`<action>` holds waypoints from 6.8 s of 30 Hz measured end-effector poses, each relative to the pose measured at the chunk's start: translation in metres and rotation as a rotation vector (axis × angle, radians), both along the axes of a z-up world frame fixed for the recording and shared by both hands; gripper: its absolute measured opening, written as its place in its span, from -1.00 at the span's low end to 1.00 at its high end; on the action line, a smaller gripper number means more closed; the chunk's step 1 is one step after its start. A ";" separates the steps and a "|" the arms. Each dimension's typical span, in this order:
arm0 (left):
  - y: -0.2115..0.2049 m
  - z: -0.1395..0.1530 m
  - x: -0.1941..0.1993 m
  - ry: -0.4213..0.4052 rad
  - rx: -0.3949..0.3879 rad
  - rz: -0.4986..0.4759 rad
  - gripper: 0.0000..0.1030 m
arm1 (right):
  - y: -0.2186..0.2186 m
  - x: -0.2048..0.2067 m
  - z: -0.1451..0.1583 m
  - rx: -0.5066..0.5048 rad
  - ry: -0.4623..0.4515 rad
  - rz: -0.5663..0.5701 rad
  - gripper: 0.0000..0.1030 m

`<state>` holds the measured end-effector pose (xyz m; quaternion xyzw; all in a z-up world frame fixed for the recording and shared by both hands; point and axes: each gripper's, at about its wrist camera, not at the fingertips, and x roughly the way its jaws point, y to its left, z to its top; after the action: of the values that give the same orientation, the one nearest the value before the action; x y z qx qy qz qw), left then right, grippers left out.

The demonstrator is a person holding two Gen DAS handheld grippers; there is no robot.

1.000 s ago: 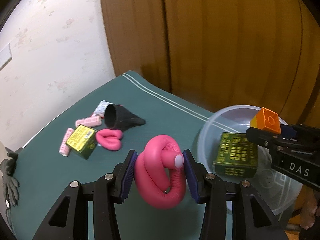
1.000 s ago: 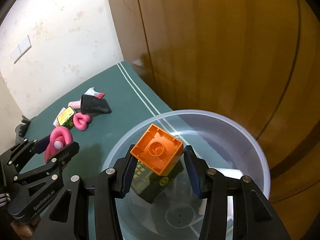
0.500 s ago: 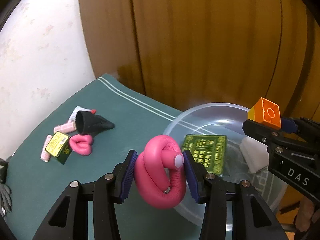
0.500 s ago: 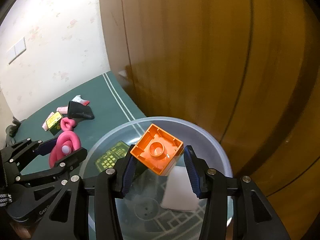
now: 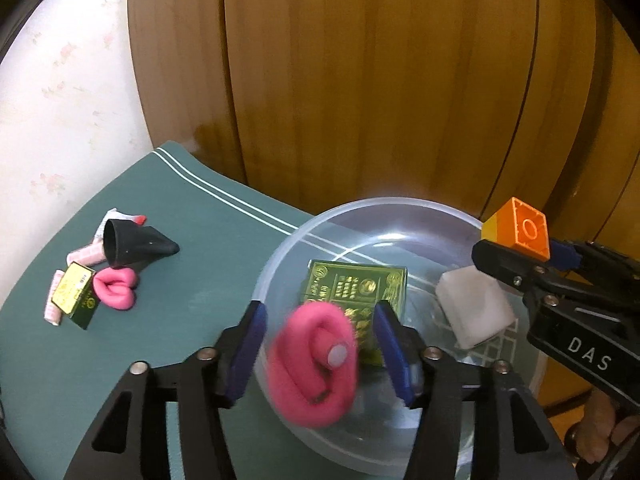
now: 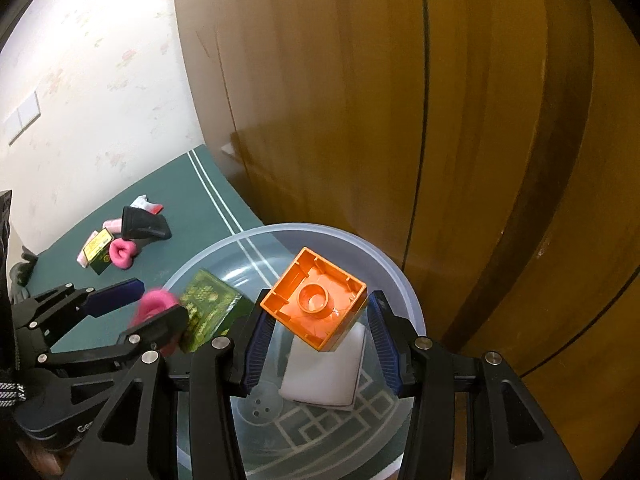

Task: Organize objects
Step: 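Carry orange brick over the bowl with right tool while left tool carries pink curler, then drop pink curler into the bowl with left tool while right tool releases orange brick, then move both tools back toward the yellow box and pink foam lips, then grasp the pink foam lips with the right tool and lift, then grasp the yellow box with left tool while right tool carries pink lips toward bowl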

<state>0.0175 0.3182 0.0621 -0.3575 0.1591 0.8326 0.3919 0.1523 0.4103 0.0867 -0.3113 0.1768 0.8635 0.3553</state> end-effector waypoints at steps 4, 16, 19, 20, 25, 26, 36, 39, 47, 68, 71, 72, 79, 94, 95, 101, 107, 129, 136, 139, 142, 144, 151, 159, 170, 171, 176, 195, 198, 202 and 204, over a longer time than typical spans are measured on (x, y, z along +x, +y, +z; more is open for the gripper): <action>0.000 0.002 0.003 -0.013 0.019 -0.015 0.24 | 0.001 0.001 -0.002 -0.007 -0.004 0.005 -0.06; -0.005 0.007 0.003 0.016 0.027 0.021 0.65 | -0.004 0.000 -0.003 0.019 -0.036 -0.006 0.09; -0.007 0.009 0.004 0.027 0.027 0.026 0.69 | -0.006 0.002 0.000 0.033 -0.030 -0.013 0.26; -0.008 0.010 0.006 0.033 0.026 0.027 0.70 | -0.006 0.002 0.001 0.035 -0.026 -0.012 0.26; -0.015 0.012 0.005 0.055 0.023 0.048 0.75 | -0.010 -0.003 0.005 0.049 -0.023 0.003 0.26; -0.017 0.013 0.004 0.055 0.024 0.054 0.76 | -0.011 -0.005 0.006 0.049 -0.021 0.007 0.26; -0.045 0.014 -0.017 0.071 0.022 0.151 0.85 | -0.023 -0.031 0.013 0.050 -0.007 0.065 0.26; -0.053 0.013 -0.023 0.081 0.014 0.175 0.86 | -0.027 -0.041 0.013 0.040 0.000 0.086 0.26; -0.070 0.009 -0.038 0.100 -0.013 0.221 0.86 | -0.035 -0.066 0.013 0.027 0.005 0.130 0.26; -0.140 0.005 -0.114 0.119 -0.072 0.432 0.86 | -0.050 -0.161 0.011 -0.074 -0.058 0.326 0.26; -0.149 0.005 -0.126 0.114 -0.078 0.457 0.87 | -0.052 -0.176 0.010 -0.093 -0.079 0.354 0.26; -0.152 0.004 -0.130 0.114 -0.082 0.467 0.87 | -0.054 -0.181 0.009 -0.102 -0.084 0.366 0.26; -0.175 -0.010 -0.159 0.062 -0.097 0.524 0.87 | -0.060 -0.216 0.000 -0.122 -0.138 0.430 0.26; -0.207 -0.032 -0.207 -0.055 -0.077 0.622 0.86 | -0.043 -0.275 -0.020 -0.227 -0.210 0.488 0.26; -0.208 -0.033 -0.209 -0.063 -0.072 0.625 0.86 | -0.042 -0.278 -0.021 -0.243 -0.207 0.495 0.26; -0.212 -0.041 -0.220 -0.119 -0.055 0.629 0.86 | -0.043 -0.296 -0.035 -0.359 -0.199 0.542 0.26; -0.213 -0.052 -0.225 -0.186 -0.030 0.623 0.86 | -0.050 -0.316 -0.046 -0.393 -0.219 0.586 0.35; -0.217 -0.060 -0.216 -0.162 -0.057 0.637 0.86 | -0.080 -0.349 -0.071 -0.200 -0.314 0.648 0.17; -0.212 -0.057 -0.213 -0.121 -0.081 0.633 0.86 | -0.076 -0.347 -0.070 -0.187 -0.308 0.651 0.03; -0.210 -0.056 -0.214 -0.109 -0.089 0.627 0.86 | -0.077 -0.349 -0.069 -0.192 -0.309 0.652 0.03; -0.208 -0.056 -0.218 -0.102 -0.092 0.625 0.86 | -0.078 -0.348 -0.069 -0.196 -0.314 0.655 0.03; -0.208 -0.055 -0.218 -0.099 -0.093 0.622 0.86 | -0.079 -0.346 -0.068 -0.201 -0.320 0.653 0.03; -0.205 -0.054 -0.221 -0.108 -0.088 0.610 0.86 | -0.081 -0.334 -0.059 -0.193 -0.314 0.655 0.03; -0.193 -0.039 -0.211 -0.091 -0.060 0.577 0.86 | -0.078 -0.309 -0.040 -0.183 -0.274 0.653 0.03; -0.161 -0.037 -0.210 -0.097 -0.021 0.524 0.87 | -0.064 -0.275 -0.024 -0.201 -0.217 0.638 0.03; -0.160 -0.037 -0.212 -0.104 -0.015 0.523 0.87 | -0.060 -0.271 -0.022 -0.203 -0.210 0.638 0.03; -0.151 -0.039 -0.214 -0.103 -0.013 0.511 0.87 | -0.056 -0.251 -0.014 -0.196 -0.176 0.630 0.03; -0.126 -0.039 -0.200 0.011 -0.116 0.460 0.50 | -0.037 -0.183 -0.004 -0.233 -0.092 0.565 0.03; -0.130 -0.033 -0.193 0.014 -0.093 0.460 0.50 | -0.035 -0.176 -0.007 -0.240 -0.087 0.547 0.03; -0.134 -0.021 -0.180 0.032 -0.068 0.461 0.50 | -0.031 -0.166 -0.012 -0.252 -0.082 0.525 0.03; -0.135 -0.015 -0.175 0.038 -0.052 0.453 0.50 | -0.029 -0.162 -0.012 -0.254 -0.081 0.514 0.03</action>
<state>-0.1576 0.1832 0.0468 -0.3783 0.1033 0.9016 0.1824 -0.0092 0.3814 0.0746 -0.4221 0.1846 0.8830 0.0897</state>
